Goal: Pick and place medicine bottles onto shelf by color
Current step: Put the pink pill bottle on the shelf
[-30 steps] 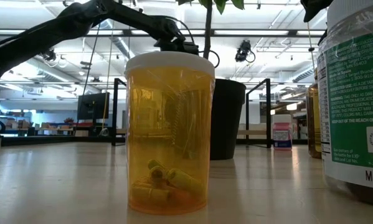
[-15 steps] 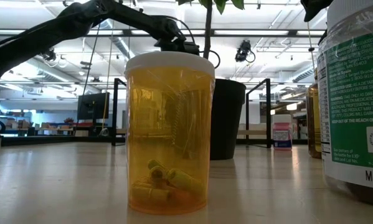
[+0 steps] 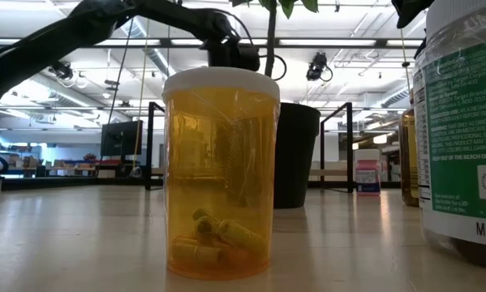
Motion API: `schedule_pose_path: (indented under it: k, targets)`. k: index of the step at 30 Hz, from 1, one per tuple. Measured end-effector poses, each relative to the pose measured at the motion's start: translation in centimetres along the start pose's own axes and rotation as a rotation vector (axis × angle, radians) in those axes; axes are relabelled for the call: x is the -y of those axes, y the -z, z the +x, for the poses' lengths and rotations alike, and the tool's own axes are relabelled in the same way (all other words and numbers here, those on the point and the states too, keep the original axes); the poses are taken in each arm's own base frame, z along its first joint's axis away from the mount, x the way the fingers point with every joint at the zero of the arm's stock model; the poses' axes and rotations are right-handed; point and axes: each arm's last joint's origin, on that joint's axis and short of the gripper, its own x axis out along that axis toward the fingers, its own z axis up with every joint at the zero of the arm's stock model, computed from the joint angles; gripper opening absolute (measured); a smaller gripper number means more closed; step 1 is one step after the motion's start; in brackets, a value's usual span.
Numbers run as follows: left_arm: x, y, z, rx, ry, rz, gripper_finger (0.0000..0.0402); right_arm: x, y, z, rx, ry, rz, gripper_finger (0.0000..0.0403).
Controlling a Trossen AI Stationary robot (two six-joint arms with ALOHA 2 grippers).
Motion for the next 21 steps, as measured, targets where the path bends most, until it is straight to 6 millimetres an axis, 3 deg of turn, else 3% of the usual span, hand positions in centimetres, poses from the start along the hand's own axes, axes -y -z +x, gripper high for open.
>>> schedule_pose_path:
  k: [10, 17, 21]
  targets:
    - [1.6, 0.7, -4.0, -0.06, -0.045, -0.125, 0.0236, 0.2, 0.0, 0.1, 0.006, 0.041, -0.121, 0.0316]
    - [2.8, 2.0, -10.1, 0.044, -0.124, -0.298, 0.0219, 0.7, 0.1, 1.3, -0.056, 0.174, -0.234, 0.03]
    - [3.5, 3.4, -13.6, 0.126, -0.149, -0.482, 0.021, 1.5, -0.1, 3.6, -0.105, 0.271, -0.169, 0.0281]
